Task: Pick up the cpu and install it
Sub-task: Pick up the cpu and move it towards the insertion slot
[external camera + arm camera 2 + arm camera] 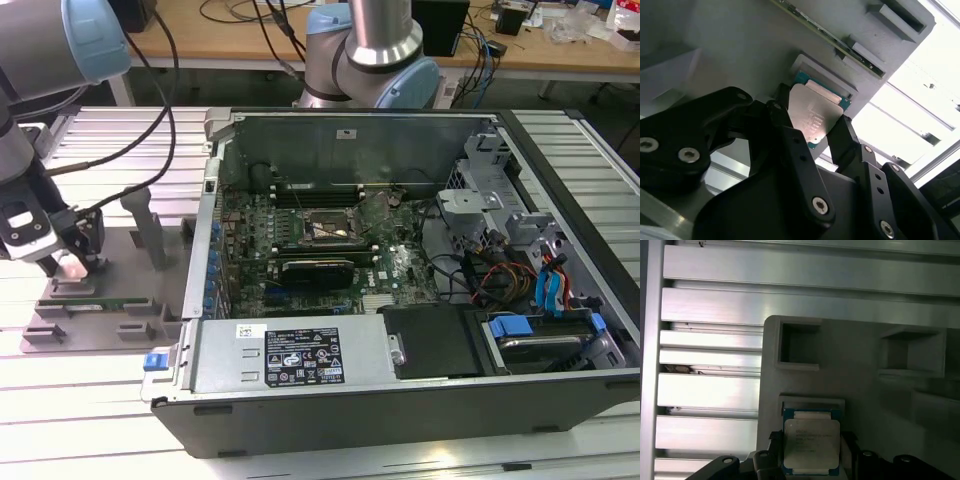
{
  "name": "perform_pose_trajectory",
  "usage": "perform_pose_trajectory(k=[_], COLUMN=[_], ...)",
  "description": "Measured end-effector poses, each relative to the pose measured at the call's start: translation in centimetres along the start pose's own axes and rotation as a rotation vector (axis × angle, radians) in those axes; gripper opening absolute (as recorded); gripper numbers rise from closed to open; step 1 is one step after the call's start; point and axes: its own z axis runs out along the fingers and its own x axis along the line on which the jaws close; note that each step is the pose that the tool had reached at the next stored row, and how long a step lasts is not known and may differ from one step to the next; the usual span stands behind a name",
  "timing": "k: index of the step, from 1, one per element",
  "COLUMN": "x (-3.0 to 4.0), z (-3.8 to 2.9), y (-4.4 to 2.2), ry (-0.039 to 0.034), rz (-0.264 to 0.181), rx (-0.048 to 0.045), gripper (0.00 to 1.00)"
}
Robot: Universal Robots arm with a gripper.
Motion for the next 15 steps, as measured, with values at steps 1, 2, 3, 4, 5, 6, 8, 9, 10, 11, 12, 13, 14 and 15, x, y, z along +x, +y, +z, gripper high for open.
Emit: perform_pose_trajectory(k=[1, 2, 3, 4, 5, 6, 8, 9, 10, 11, 12, 13, 14, 15], x=[0.00, -0.01, -0.01, -0.01, -0.02, -0.02, -0.03, -0.03, -0.03, -0.04, -0.04, -0.05, -0.05, -0.05], z=[-0.13, -0.25, -0.35, -0.49, -0.63, -0.76, -0.90, -1.00, -1.11, -1.27, -1.43, -1.56, -1.63, -1.69], y=[0.00, 0.00, 0.00, 0.00, 0.00, 0.00, 0.00, 0.00, 0.00, 0.00, 0.00, 0.00, 0.00, 0.00], ry=[0.0000, 0.0000, 0.0000, -0.0001, 0.0000, 0.0000, 0.0000, -0.0001, 0.0000, 0.0000, -0.0001, 0.0000, 0.0000, 0.0000], rz=[0.000, 0.000, 0.000, 0.000, 0.000, 0.000, 0.000, 0.000, 0.000, 0.000, 0.000, 0.000, 0.000, 0.000], rx=[0.0000, 0.0000, 0.0000, 0.0000, 0.0000, -0.0001, 0.0000, -0.0001, 0.0000, -0.0001, 0.0000, 0.0000, 0.0000, -0.0001], gripper=[0.55, 0.55, 0.55, 0.55, 0.55, 0.55, 0.55, 0.55, 0.55, 0.55, 0.55, 0.55, 0.55, 0.55])
